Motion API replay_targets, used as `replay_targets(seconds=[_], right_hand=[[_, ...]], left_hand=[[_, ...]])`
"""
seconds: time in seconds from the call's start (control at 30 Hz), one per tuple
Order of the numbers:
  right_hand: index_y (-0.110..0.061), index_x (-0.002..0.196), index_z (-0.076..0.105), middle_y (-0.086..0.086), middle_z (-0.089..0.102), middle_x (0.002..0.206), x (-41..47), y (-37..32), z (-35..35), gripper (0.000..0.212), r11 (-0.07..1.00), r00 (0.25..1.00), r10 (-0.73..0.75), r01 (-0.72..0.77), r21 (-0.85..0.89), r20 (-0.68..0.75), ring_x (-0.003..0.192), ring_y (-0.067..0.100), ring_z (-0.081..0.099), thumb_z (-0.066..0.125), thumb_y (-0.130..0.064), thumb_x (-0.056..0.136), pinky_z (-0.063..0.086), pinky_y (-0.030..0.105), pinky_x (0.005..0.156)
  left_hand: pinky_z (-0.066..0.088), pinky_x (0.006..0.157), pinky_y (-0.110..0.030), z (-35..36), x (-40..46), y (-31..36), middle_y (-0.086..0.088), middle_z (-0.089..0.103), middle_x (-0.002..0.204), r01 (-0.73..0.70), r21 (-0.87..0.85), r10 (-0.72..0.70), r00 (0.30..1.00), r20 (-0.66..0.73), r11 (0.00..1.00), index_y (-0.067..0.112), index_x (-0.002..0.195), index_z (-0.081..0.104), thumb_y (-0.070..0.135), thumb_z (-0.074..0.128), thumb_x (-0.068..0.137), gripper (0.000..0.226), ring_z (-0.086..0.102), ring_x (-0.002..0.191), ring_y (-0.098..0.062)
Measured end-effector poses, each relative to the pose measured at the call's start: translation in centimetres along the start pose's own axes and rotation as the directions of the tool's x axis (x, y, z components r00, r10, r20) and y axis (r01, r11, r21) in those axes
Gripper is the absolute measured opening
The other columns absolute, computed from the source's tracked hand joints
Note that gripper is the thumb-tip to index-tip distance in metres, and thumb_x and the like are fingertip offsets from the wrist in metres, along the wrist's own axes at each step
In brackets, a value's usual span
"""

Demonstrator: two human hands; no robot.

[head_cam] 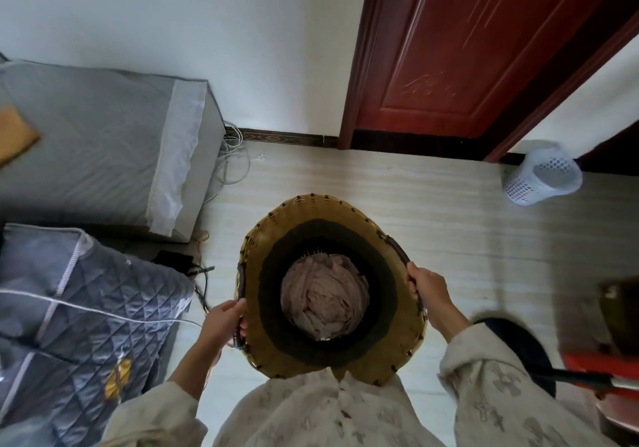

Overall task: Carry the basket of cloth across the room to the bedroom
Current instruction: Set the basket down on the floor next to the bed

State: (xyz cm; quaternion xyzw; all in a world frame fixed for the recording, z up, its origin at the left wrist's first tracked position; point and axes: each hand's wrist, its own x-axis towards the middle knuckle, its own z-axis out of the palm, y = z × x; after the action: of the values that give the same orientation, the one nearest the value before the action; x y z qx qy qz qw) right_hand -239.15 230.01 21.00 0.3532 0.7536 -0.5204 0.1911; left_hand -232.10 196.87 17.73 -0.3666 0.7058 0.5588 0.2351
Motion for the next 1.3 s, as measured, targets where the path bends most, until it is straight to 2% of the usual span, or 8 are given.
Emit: replay_targets(seconds=[0.2, 0.43, 0.6, 0.77, 0.83, 0.97, 1.13, 1.3], right_hand=[[-0.011, 0.058, 0.052, 0.005, 0.046, 0.054, 5.8, -6.7, 1.2, 0.041, 0.999, 0.998, -0.03, 0.032, -0.033, 0.064, 0.053, 0.016, 0.04, 0.043, -0.028, 0.095, 0.034, 0.029, 0.057], [-0.012, 0.059, 0.05, 0.005, 0.044, 0.054, 15.1, -13.7, 1.2, 0.043, 0.998, 0.989, -0.019, 0.027, -0.051, 0.15, 0.055, 0.018, 0.04, 0.04, -0.031, 0.096, 0.035, 0.03, 0.059], [-0.012, 0.06, 0.051, 0.004, 0.045, 0.054, 21.0, -20.7, 1.1, 0.042, 0.998, 0.975, -0.016, 0.028, -0.05, 0.223, 0.054, 0.017, 0.041, 0.041, -0.03, 0.096, 0.036, 0.028, 0.058], [-0.012, 0.061, 0.051, 0.004, 0.045, 0.055, 25.2, -24.8, 1.1, 0.041, 0.998, 0.969, 0.01, 0.005, -0.057, 0.246, 0.054, 0.017, 0.04, 0.04, -0.029, 0.097, 0.035, 0.029, 0.057], [-0.011, 0.062, 0.051, 0.005, 0.045, 0.055, 26.4, -26.0, 1.3, 0.041, 0.998, 0.968, 0.019, -0.003, -0.063, 0.251, 0.055, 0.017, 0.041, 0.04, -0.029, 0.097, 0.036, 0.029, 0.058], [-0.011, 0.063, 0.052, 0.005, 0.046, 0.056, 29.5, -29.3, 2.7, 0.041, 0.998, 0.966, 0.036, -0.02, -0.066, 0.258, 0.054, 0.018, 0.042, 0.04, -0.03, 0.097, 0.036, 0.029, 0.057], [-0.011, 0.062, 0.051, 0.005, 0.046, 0.056, 32.5, -32.7, 5.9, 0.041, 0.997, 0.973, 0.059, -0.045, -0.07, 0.222, 0.054, 0.016, 0.041, 0.039, -0.029, 0.097, 0.034, 0.027, 0.053], [-0.013, 0.061, 0.048, 0.005, 0.045, 0.057, 35.7, -36.4, 9.9, 0.042, 0.996, 0.992, 0.063, -0.054, -0.077, 0.113, 0.055, 0.017, 0.04, 0.037, -0.031, 0.098, 0.033, 0.029, 0.055]], left_hand=[[0.038, 0.062, -0.031, 1.1, 5.7, 5.3, -0.012, 0.053, 0.063, 0.045, 0.001, -0.045, 0.999, 0.011, 0.999, 0.006, 0.07, 0.055, 0.024, 0.048, 0.091, 0.028, 0.05, 0.063, -0.024], [0.037, 0.063, -0.032, 2.6, 13.2, 12.9, -0.004, 0.052, 0.048, 0.03, -0.025, -0.032, 0.994, -0.109, 0.999, 0.008, 0.061, 0.055, 0.021, 0.051, 0.09, 0.031, 0.047, 0.051, -0.021], [0.039, 0.061, -0.029, 4.3, 16.5, 19.7, -0.009, 0.054, 0.055, 0.018, -0.042, -0.025, 0.985, -0.173, 0.999, 0.008, 0.065, 0.057, 0.023, 0.052, 0.089, 0.029, 0.05, 0.054, -0.023], [0.04, 0.06, -0.029, 4.9, 19.3, 25.2, -0.009, 0.057, 0.057, 0.002, -0.026, -0.008, 0.973, -0.229, 1.0, 0.006, 0.071, 0.062, 0.025, 0.052, 0.09, 0.029, 0.052, 0.055, -0.024], [0.04, 0.059, -0.028, 4.9, 20.1, 27.2, -0.009, 0.057, 0.059, -0.005, -0.02, 0.0, 0.974, -0.227, 1.0, 0.005, 0.079, 0.064, 0.026, 0.052, 0.09, 0.027, 0.053, 0.056, -0.022], [0.033, 0.05, -0.023, 4.7, 22.9, 30.5, -0.007, 0.056, 0.06, -0.008, -0.017, 0.004, 0.978, -0.21, 1.0, 0.009, 0.076, 0.062, 0.025, 0.05, 0.092, 0.026, 0.051, 0.055, -0.019], [0.04, 0.059, -0.028, 3.0, 27.6, 33.1, -0.008, 0.056, 0.062, 0.055, -0.044, -0.061, 0.984, -0.164, 0.998, 0.003, 0.087, 0.065, 0.029, 0.049, 0.092, 0.03, 0.052, 0.059, -0.021], [0.04, 0.06, -0.032, -0.1, 34.6, 38.6, -0.007, 0.054, 0.059, 0.021, -0.022, -0.022, 0.997, -0.074, 1.0, 0.005, 0.076, 0.061, 0.027, 0.048, 0.091, 0.029, 0.049, 0.057, -0.021]])
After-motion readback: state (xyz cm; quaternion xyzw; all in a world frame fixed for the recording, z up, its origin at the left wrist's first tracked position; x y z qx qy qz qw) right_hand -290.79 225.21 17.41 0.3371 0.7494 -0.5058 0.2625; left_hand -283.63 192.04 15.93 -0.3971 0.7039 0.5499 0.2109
